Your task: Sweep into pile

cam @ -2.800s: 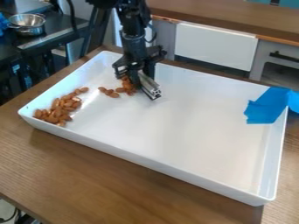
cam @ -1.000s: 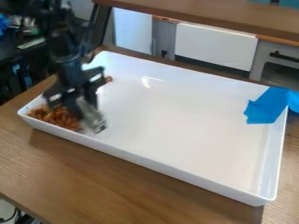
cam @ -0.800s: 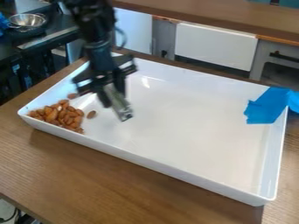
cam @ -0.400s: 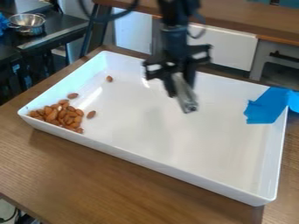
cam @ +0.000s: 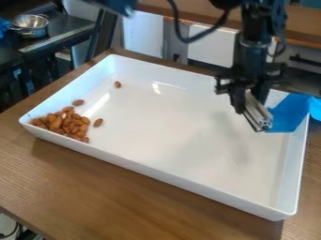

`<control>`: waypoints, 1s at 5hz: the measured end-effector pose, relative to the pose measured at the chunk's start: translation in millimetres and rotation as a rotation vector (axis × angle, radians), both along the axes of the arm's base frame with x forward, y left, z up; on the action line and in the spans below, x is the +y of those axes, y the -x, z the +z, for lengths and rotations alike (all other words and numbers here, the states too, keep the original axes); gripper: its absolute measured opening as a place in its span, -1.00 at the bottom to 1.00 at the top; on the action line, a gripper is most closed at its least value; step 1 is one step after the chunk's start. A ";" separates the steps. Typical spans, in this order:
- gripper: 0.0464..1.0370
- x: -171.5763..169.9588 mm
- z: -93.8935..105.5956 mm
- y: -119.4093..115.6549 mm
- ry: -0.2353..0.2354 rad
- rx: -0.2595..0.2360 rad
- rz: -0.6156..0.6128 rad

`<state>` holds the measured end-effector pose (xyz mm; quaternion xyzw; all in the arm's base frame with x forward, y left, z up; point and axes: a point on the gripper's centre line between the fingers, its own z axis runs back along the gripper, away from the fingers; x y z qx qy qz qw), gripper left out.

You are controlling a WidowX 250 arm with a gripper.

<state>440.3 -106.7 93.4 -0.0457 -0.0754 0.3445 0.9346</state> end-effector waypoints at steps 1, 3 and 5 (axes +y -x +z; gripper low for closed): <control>-0.27 -5.6 -15.2 -11.2 -0.037 0.007 -0.003; 0.58 -1.7 -22.2 -11.8 -0.075 0.056 -0.031; 0.93 9.3 60.3 -2.7 0.014 0.069 -0.101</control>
